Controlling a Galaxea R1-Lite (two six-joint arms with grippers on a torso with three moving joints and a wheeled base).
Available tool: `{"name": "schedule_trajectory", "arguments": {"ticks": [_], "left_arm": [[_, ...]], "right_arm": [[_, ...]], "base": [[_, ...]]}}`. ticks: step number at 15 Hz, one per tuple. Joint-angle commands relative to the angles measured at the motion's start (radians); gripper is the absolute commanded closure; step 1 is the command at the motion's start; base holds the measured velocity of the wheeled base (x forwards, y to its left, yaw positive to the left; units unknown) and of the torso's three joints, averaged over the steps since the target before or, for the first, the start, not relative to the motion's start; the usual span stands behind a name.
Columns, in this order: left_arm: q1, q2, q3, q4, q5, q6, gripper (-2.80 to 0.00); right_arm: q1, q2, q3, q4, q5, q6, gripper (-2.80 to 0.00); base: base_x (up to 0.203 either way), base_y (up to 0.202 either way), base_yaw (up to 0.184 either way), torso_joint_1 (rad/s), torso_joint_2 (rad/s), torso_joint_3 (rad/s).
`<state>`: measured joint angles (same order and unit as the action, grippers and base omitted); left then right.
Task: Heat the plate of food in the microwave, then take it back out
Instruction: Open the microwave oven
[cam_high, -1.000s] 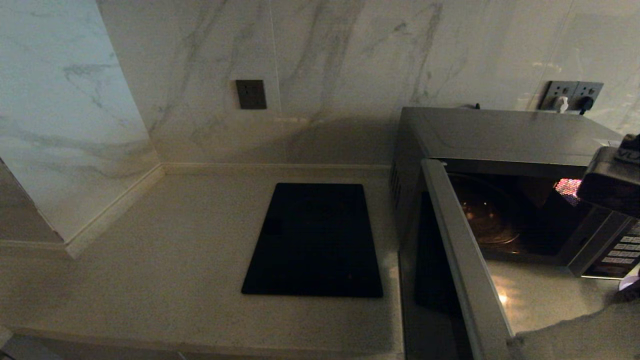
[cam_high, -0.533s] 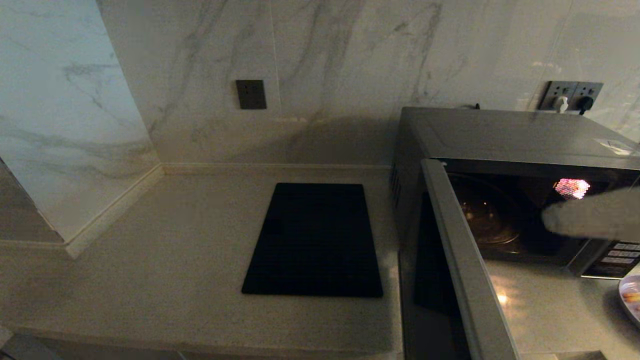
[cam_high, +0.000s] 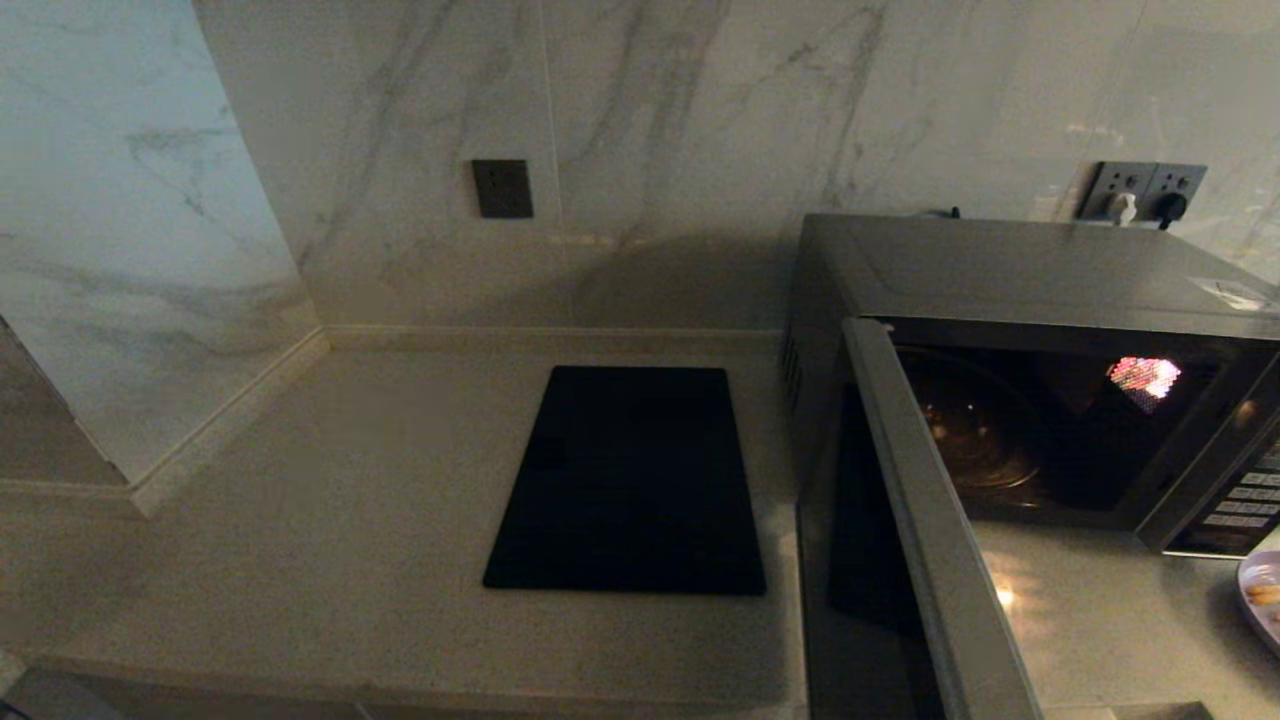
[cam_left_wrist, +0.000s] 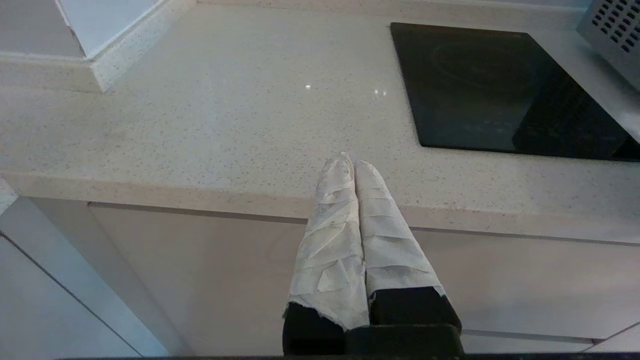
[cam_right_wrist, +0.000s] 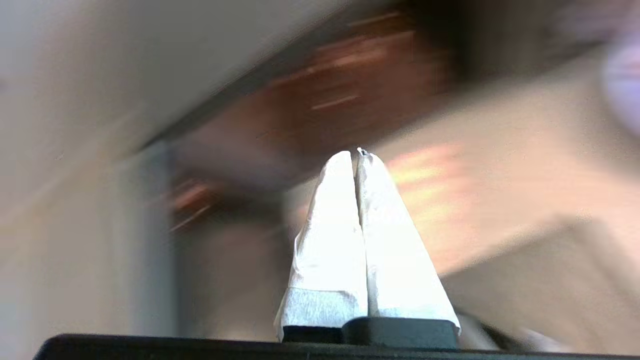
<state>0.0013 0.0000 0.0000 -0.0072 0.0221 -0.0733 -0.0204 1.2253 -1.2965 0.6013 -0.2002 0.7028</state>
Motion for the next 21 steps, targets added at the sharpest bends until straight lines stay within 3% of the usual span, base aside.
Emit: {"name": "schedule_trajectory", "arguments": {"ticks": [1,4,8,12,16,18,21], "left_arm": [[0.0,0.002,0.0,0.0,0.001,0.0,0.0],[0.0,0.002,0.0,0.0,0.001,0.0,0.0],[0.0,0.0,0.0,0.0,0.001,0.0,0.0],[0.0,0.002,0.0,0.0,0.001,0.0,0.0],[0.0,0.001,0.0,0.0,0.001,0.0,0.0],[0.0,0.001,0.0,0.0,0.001,0.0,0.0],[0.0,0.001,0.0,0.0,0.001,0.0,0.0]], "right_arm": [[-0.212,0.005,0.129,0.003,-0.014,-0.081,0.0],[-0.368,-0.009,0.241,0.005,0.0,-0.145,0.0],[-0.579,0.027,0.242,0.003,0.129,-0.145,0.0],[-0.62,0.07,0.194,0.03,0.145,0.001,0.0],[-0.627,0.092,0.172,0.259,0.148,-0.003,0.0],[-0.671,0.126,0.17,0.262,0.156,-0.018,0.0],[-0.745,0.198,0.167,0.15,0.185,-0.023,0.0]], "base": [[0.0,0.0,0.0,0.0,0.0,0.0],[0.0,0.0,0.0,0.0,0.0,0.0],[0.0,0.0,0.0,0.0,0.0,0.0],[0.0,0.0,0.0,0.0,0.0,0.0],[0.0,0.0,0.0,0.0,0.0,0.0],[0.0,0.0,0.0,0.0,0.0,0.0],[0.0,0.0,0.0,0.0,0.0,0.0]]}}
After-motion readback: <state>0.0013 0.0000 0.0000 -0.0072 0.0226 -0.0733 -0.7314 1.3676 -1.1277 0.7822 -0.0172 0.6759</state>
